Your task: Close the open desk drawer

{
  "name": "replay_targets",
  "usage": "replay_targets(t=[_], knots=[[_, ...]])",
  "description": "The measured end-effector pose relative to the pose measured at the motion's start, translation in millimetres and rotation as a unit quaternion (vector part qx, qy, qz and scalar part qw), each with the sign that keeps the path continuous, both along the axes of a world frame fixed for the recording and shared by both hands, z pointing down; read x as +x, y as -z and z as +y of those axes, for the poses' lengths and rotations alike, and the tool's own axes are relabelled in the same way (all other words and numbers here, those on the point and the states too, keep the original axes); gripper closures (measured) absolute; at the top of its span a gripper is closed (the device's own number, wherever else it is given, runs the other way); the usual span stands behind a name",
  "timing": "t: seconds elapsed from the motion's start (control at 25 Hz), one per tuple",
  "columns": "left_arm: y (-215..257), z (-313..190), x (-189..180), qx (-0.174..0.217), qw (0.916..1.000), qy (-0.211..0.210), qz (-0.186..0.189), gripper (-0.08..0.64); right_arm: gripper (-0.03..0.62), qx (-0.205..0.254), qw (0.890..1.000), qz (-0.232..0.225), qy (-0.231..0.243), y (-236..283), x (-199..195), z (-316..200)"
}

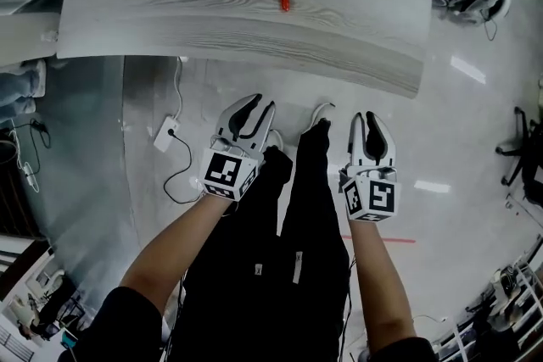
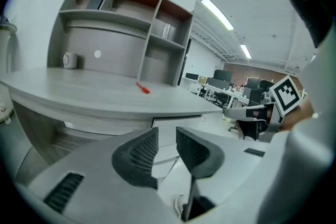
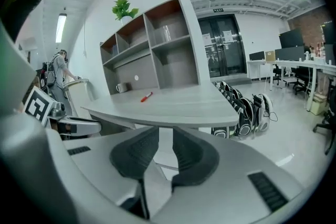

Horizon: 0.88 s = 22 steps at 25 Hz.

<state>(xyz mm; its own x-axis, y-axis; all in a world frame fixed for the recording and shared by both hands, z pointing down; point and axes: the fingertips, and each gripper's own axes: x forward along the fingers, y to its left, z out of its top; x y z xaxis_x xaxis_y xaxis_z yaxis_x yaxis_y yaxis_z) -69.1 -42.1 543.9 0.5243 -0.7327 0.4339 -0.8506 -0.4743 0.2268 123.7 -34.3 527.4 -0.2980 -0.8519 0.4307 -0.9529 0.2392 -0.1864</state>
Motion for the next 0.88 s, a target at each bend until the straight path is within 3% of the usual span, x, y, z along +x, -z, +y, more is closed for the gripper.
replay_targets(t=[0.32, 0.52, 0.88], knots=[[110.7, 9.4, 8.7, 0.036, 0.9988, 0.006, 0.034, 0.446, 0.502, 0.031, 0.998, 0.023, 0.040, 101.9, -21.9, 24.6], [175.1, 22.9, 17.2, 0.048, 0.9966, 0.004, 0.066, 0.445, 0.502, 0.038, 0.999, 0.011, 0.033, 148.2, -28.7, 32.3], [255.5, 29.6, 20.5, 0.086, 0.9912, 0.030, 0.095, 0.445, 0.502, 0.098, 0.994, 0.018, 0.053, 239.0, -48.8, 34.7]])
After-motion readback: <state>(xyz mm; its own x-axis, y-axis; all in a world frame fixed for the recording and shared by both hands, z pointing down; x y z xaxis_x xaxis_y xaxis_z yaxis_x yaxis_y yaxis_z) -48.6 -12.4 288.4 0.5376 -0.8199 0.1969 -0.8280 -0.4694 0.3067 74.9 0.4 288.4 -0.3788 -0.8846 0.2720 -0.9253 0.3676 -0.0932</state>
